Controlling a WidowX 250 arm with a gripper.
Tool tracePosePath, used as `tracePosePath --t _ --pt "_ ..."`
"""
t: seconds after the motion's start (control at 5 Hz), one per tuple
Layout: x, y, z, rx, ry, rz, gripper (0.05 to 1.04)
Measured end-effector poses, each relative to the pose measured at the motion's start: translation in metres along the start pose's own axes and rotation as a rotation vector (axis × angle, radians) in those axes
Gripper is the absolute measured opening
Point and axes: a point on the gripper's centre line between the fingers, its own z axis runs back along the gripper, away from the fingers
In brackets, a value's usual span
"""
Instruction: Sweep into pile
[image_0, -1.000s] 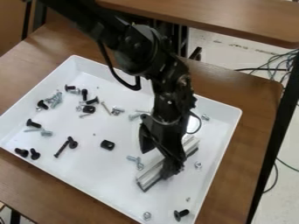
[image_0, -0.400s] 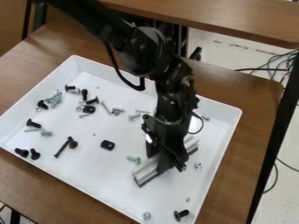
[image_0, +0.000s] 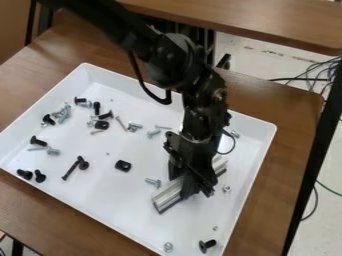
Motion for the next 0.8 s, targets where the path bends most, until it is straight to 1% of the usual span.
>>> tracePosePath --t 0.2,0.4,0.6,0.8 --pt "-0.001 -0.009 0.011 0.022 -0.012 0.011 0.349" --pt "0.028 -0.019 0.021 -0.065 -0.047 0.025 0.349" --pt "0.052 -0.015 0.008 -0.145 -0.051 0.097 0.349" --pt "0.071 -0.008 0.004 -0.18 -0.005 0.199 0.349"
